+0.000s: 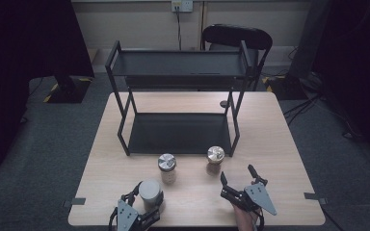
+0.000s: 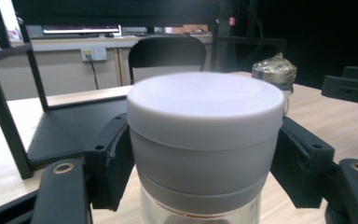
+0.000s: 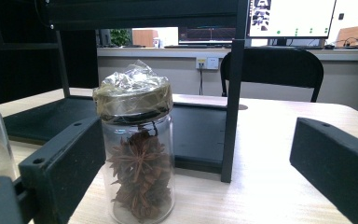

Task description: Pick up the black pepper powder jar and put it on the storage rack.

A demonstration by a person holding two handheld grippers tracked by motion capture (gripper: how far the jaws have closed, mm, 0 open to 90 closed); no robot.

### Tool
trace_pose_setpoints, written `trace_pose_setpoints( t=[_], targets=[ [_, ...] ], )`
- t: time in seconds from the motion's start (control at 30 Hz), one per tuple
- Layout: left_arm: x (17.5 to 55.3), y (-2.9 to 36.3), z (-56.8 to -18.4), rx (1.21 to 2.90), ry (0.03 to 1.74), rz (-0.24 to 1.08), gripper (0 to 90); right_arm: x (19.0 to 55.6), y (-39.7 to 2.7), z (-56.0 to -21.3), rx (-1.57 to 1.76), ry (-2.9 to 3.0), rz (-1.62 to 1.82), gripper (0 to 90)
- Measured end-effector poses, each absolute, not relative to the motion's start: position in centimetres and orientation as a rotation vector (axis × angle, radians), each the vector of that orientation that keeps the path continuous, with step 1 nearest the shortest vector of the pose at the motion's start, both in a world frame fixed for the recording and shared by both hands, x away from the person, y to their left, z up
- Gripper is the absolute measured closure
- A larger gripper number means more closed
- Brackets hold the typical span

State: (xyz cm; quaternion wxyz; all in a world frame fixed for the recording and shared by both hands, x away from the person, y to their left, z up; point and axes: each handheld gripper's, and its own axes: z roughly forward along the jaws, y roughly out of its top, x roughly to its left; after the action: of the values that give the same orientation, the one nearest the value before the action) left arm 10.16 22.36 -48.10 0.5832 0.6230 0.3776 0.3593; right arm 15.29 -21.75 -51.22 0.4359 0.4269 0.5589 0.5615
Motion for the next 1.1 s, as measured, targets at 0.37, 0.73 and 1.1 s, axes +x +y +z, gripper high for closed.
trace_pose_setpoints(
  t=[0.37,0.73,1.1],
  targets=[
    [10.22,22.36,-48.42,1.451,0.888,0.836,34.0,15.28,-21.75,-51.24,1.062,1.390,1.397,2.4],
    [10.28,22.62,-48.60,1.450,0.869,0.836,34.2,15.27,-21.75,-51.26,1.062,1.388,1.398,2.4],
    [10.32,22.64,-48.37,1.458,0.872,0.832,34.3,15.26,-21.72,-51.26,1.062,1.387,1.397,2.4]
  ],
)
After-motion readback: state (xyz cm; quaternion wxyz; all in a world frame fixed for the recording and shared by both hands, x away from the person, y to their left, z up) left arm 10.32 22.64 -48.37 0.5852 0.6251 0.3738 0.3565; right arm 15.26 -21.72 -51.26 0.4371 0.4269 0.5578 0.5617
